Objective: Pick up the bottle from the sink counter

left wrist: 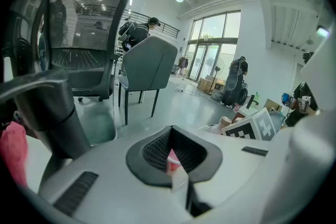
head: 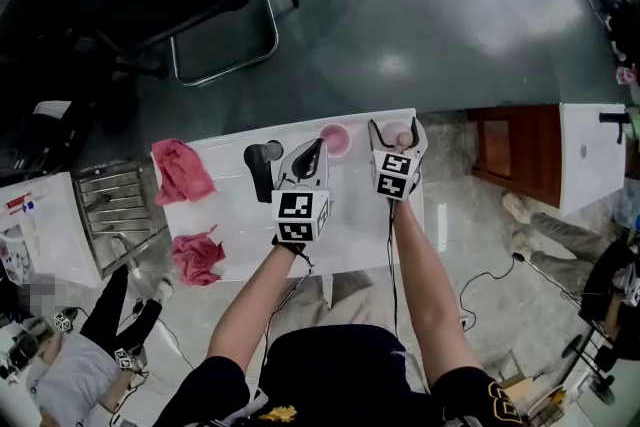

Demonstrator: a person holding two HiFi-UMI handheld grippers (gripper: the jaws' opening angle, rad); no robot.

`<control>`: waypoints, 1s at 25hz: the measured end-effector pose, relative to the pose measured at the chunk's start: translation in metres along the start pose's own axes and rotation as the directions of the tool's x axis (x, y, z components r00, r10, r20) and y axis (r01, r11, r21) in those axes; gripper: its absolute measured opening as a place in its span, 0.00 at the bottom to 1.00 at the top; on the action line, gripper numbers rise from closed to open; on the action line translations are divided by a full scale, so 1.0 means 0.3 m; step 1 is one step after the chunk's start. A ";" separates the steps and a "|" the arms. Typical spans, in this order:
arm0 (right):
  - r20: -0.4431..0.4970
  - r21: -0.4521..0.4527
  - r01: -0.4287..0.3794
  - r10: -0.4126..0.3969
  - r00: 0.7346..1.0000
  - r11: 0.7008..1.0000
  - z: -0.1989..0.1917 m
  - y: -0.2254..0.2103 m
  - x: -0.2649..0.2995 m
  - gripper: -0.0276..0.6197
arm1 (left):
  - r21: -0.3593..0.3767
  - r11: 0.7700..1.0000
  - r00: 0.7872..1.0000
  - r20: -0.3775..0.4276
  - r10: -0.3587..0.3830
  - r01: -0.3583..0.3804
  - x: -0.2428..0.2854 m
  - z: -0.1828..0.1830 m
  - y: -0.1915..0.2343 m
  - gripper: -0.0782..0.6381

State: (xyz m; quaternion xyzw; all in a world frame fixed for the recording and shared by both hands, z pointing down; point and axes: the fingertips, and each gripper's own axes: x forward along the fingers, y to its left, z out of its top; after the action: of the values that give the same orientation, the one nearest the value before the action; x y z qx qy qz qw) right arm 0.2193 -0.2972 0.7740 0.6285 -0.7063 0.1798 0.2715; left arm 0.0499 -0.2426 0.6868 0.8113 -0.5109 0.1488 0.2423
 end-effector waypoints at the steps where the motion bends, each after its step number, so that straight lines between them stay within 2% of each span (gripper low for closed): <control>1: 0.003 -0.003 0.000 0.000 1.000 1.000 0.003 0.000 -0.001 0.71 | 0.002 1.000 1.000 0.001 -0.001 0.001 -0.006 0.000 -0.002 0.13; 11: 0.012 -0.029 -0.031 0.032 0.999 0.999 0.001 0.023 -0.030 0.71 | 0.013 1.000 1.000 0.017 0.002 -0.003 -0.071 0.020 -0.002 0.13; 16: 0.043 -0.036 -0.058 0.059 0.997 0.998 0.064 0.062 -0.075 0.71 | 0.017 1.000 1.000 0.029 0.005 -0.006 -0.096 0.040 0.000 0.13; 25: 0.082 -0.011 -0.053 0.054 0.995 0.999 0.180 0.065 -0.222 0.71 | 0.036 0.999 0.997 0.078 -0.017 0.014 -0.153 0.137 -0.052 0.13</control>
State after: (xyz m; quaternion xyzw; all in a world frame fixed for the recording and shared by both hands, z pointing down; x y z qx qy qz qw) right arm 0.1956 -0.2737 0.6927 0.6150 -0.7344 0.1576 0.2400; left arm 0.0438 -0.2247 0.6261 0.8247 -0.5108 0.1241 0.2088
